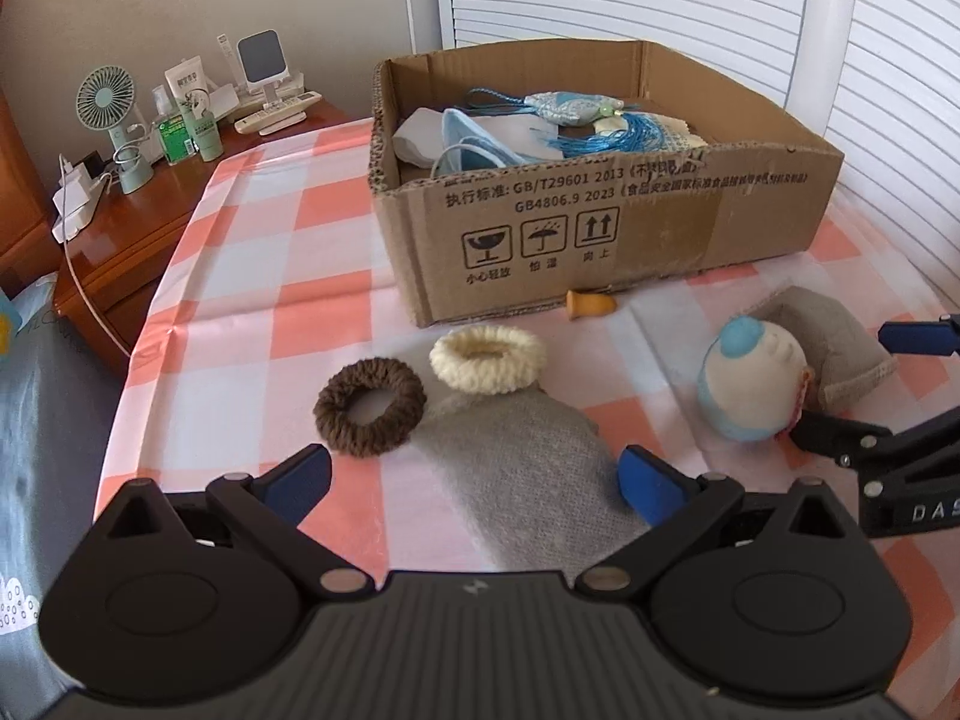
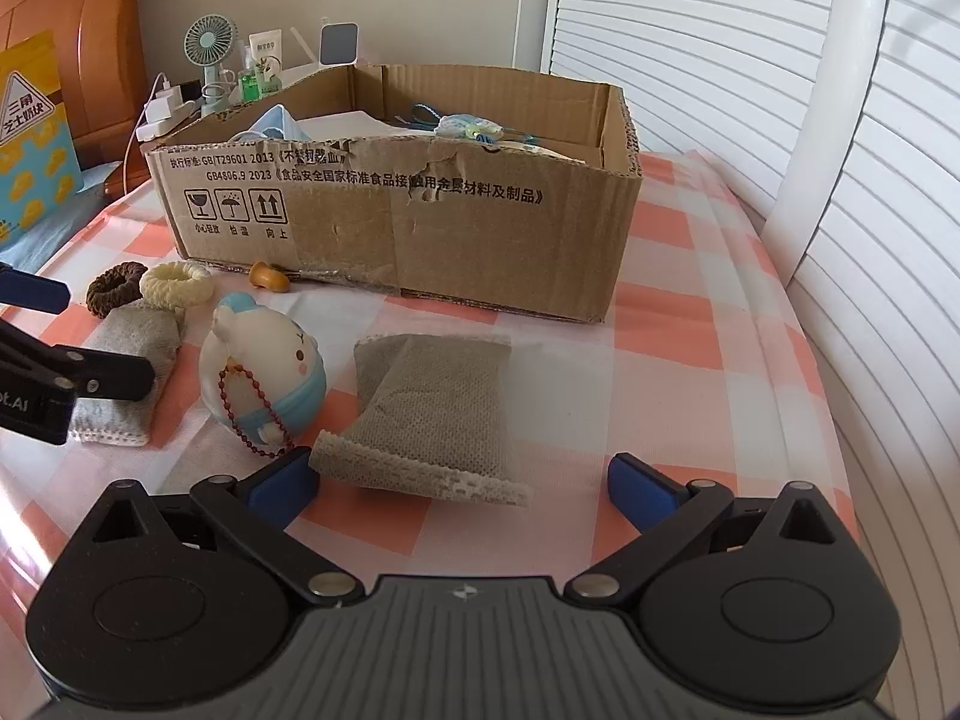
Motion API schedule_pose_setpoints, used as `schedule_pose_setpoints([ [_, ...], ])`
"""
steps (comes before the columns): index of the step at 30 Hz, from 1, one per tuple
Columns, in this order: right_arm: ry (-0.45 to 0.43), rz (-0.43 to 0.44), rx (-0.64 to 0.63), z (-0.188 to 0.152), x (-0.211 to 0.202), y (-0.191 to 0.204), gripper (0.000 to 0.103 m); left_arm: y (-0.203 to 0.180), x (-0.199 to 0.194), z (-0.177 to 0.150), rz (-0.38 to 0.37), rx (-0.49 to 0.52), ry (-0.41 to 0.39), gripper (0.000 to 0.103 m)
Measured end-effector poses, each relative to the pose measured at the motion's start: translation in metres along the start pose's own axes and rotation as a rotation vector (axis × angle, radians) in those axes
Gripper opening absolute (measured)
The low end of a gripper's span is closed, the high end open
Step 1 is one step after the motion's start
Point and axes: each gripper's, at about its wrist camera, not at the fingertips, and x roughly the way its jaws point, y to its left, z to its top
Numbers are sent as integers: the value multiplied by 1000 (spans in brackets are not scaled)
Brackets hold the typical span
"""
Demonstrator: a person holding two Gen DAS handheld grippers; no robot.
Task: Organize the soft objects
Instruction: 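Move the left tool to the grey mesh pouch while the right tool approaches the white doll, then grasp the grey mesh pouch with the left tool while the right tool grasps the white doll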
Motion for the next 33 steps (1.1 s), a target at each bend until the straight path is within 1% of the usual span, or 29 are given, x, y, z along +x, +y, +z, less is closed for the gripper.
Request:
schedule_pose_setpoints([
  [4,8,-4,0,0,-1,1,103,13,-6,-11,7,-18,9,102],
  [9,32,-10,-6,0,-5,3,103,23,-4,-16,-35,-86,17,101],
  [11,32,8,-11,-2,-8,4,103,20,0,-16,-58,-90,27,101],
  [13,12,19,-14,-3,-14,5,103,13,3,-17,-57,-74,27,101],
  [15,-13,35,-18,-2,-20,5,103,8,4,-16,-49,-52,11,101],
  [19,-83,69,-52,4,-32,7,103,4,8,-12,-56,-55,7,101],
  [22,-106,74,-79,10,-35,11,103,4,9,-11,-57,-62,0,97],
  [24,-124,88,-83,13,-36,14,103,4,9,-10,-55,-63,-11,89],
  [25,-130,98,-85,14,-37,14,103,3,8,-9,-56,-61,-16,86],
  [26,-132,112,-89,14,-37,16,103,2,7,-9,-57,-61,-22,81],
  [27,-132,121,-96,15,-36,18,103,2,6,-8,-60,-57,-26,72],
  [28,-132,126,-106,16,-36,19,103,1,5,-8,-63,-54,-30,68],
  [29,-131,129,-120,17,-35,22,103,1,4,-8,-65,-51,-35,59],
  [30,-129,133,-135,17,-35,25,103,1,3,-7,-69,-47,-37,52],
  [33,-126,159,-177,19,-32,32,103,5,0,-7,-75,-48,-33,47],
])
